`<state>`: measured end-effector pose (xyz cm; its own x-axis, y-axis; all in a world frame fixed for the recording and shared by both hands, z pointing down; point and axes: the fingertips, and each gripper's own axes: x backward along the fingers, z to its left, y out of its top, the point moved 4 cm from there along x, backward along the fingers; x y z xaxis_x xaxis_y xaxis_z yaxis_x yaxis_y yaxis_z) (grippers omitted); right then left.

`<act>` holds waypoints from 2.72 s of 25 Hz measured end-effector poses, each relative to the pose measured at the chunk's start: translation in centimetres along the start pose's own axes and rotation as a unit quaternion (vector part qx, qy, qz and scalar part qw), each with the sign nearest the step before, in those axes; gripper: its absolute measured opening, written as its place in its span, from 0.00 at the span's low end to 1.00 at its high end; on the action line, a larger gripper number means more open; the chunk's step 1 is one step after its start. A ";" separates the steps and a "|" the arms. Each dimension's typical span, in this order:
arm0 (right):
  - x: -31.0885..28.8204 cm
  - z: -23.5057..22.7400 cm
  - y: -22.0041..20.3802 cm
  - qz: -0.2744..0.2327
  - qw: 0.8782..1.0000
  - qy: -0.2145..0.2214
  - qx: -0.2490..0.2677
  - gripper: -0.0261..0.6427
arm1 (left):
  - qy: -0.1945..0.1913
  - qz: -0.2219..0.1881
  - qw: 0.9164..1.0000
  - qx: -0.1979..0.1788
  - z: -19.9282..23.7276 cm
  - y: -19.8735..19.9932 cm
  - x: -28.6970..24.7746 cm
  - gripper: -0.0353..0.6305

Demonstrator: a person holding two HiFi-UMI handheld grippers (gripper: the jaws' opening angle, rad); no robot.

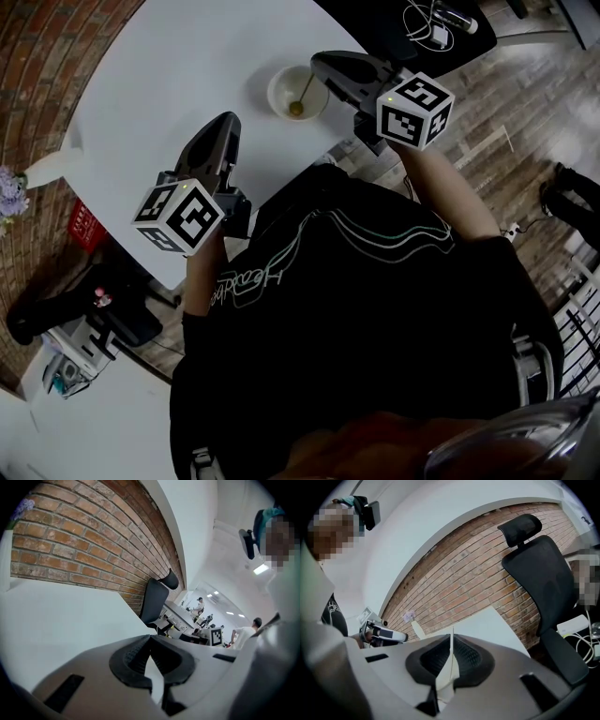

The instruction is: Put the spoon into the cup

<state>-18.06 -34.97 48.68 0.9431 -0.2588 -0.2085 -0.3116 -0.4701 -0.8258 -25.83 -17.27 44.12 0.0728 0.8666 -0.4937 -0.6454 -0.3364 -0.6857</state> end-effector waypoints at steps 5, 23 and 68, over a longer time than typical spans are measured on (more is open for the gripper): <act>0.3 -0.8 -0.3 -0.001 1.000 -0.016 0.012 0.04 | -0.002 -0.007 1.000 0.000 -0.4 -0.2 0.0 0.06; 5.0 3.6 5.2 -0.080 0.993 -0.044 0.069 0.20 | -0.052 -0.038 0.998 -0.005 -3.7 0.8 3.7 0.06; 8.7 23.3 4.8 -0.064 0.991 0.088 0.081 0.03 | -0.129 -0.132 0.979 -0.087 -11.2 0.9 16.7 0.06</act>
<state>-8.61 -19.84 30.71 0.9342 -0.3564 -0.0133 -0.1543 -0.3704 -0.9159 -16.72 -7.23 29.27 0.0094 0.9885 -0.1510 -0.4888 -0.1272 -0.8631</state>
